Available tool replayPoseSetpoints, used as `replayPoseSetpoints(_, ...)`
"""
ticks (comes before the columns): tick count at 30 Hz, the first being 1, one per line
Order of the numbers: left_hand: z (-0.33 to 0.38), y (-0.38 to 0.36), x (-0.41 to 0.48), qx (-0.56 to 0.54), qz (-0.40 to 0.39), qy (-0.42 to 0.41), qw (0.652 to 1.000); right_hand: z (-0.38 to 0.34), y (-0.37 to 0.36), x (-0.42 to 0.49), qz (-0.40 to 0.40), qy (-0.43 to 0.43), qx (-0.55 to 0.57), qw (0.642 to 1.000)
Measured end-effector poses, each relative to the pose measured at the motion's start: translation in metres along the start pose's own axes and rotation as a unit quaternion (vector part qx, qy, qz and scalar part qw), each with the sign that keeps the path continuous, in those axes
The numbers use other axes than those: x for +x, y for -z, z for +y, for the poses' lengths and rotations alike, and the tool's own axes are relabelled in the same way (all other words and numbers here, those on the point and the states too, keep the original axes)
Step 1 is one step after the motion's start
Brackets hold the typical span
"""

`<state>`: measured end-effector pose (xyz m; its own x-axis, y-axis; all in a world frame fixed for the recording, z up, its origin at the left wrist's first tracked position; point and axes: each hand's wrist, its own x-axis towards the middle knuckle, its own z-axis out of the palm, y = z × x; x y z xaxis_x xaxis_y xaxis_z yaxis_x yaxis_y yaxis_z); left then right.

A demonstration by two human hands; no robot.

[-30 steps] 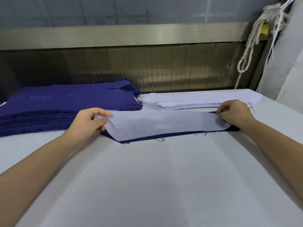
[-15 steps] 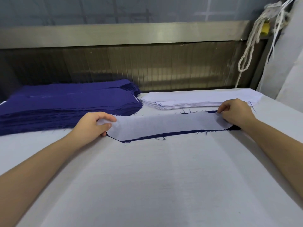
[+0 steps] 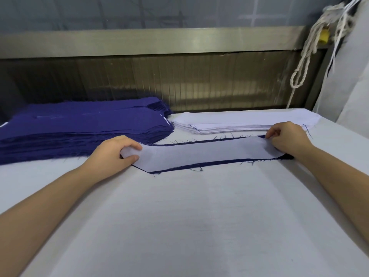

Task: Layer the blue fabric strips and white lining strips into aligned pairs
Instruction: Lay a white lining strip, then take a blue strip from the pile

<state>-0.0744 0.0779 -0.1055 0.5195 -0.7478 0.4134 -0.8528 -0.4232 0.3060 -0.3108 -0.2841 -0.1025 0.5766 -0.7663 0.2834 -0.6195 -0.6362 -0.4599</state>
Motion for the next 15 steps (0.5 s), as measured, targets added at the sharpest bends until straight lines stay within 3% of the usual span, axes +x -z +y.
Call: replayPoseSetpoints(15,-0.0027,-0.0012,0.0005,0.034,-0.038,0.003,0.999,-0.0008,0.0014,-0.0008,0.013,0.001,-0.007,1.000)
